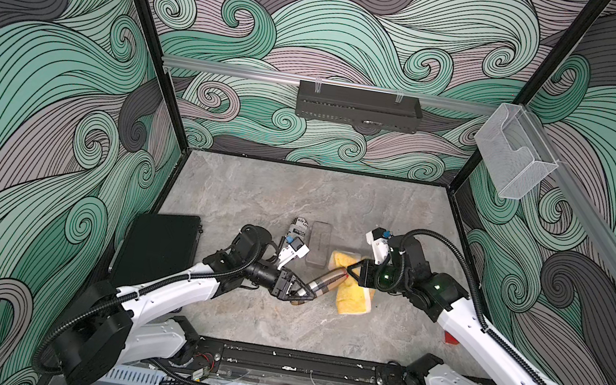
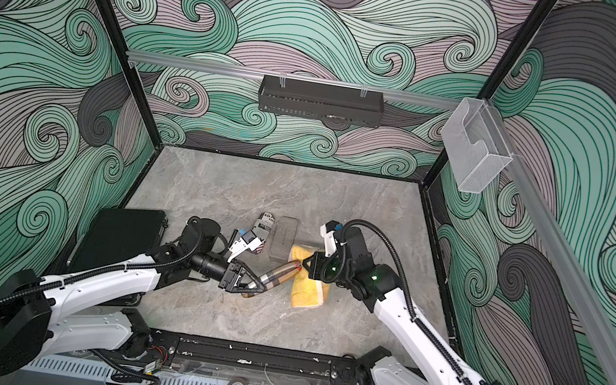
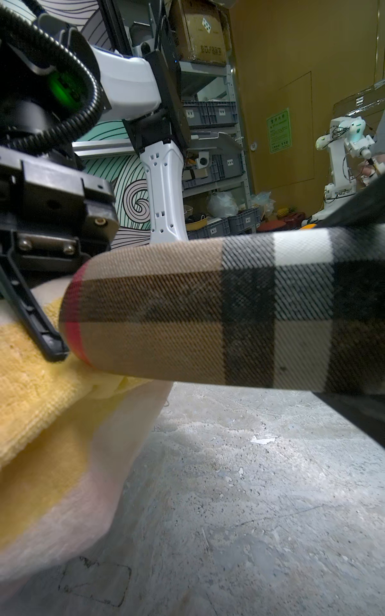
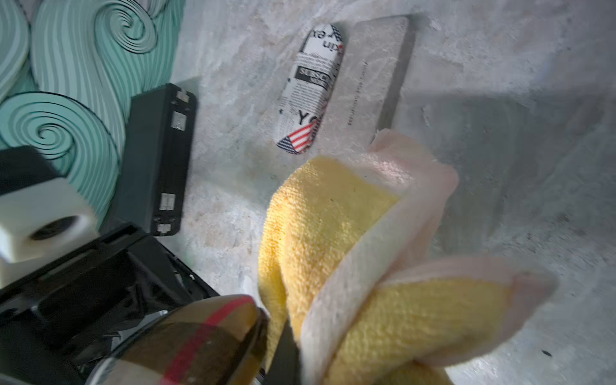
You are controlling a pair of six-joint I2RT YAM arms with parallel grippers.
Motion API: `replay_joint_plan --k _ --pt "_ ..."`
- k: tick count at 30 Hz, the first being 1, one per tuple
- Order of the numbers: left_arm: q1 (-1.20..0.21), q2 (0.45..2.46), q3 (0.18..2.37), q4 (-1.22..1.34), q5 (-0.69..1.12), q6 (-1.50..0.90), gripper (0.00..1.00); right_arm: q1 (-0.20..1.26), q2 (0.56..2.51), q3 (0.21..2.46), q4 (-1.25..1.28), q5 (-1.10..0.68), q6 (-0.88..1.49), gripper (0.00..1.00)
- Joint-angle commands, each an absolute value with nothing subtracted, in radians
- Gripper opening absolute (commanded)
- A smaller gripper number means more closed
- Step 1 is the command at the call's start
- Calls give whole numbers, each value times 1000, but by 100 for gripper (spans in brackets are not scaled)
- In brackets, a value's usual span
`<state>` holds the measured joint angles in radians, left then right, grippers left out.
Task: Wipe the eyeglass case
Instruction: Wipe the dirt from the eyeglass case.
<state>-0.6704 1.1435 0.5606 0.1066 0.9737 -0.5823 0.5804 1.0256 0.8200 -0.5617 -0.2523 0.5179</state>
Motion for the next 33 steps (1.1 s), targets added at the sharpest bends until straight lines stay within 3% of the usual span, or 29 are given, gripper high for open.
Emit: replay_joint_plan --k 1,7,14,25,33 --pt "-677 1093 622 69 967 -543 48 582 1019 815 -681 -88 473 0" --pt "-682 1081 680 -68 901 -500 47 572 1016 851 -830 149 452 0" --pt "-826 1159 844 -396 473 -310 46 551 986 937 -841 112 434 0" --pt "-1049 1250 943 -536 -43 -166 47 517 1119 1169 -864 -327 269 0" --pt "-1160 1305 965 -548 -310 -79 47 523 1237 1258 -853 -502 197 0"
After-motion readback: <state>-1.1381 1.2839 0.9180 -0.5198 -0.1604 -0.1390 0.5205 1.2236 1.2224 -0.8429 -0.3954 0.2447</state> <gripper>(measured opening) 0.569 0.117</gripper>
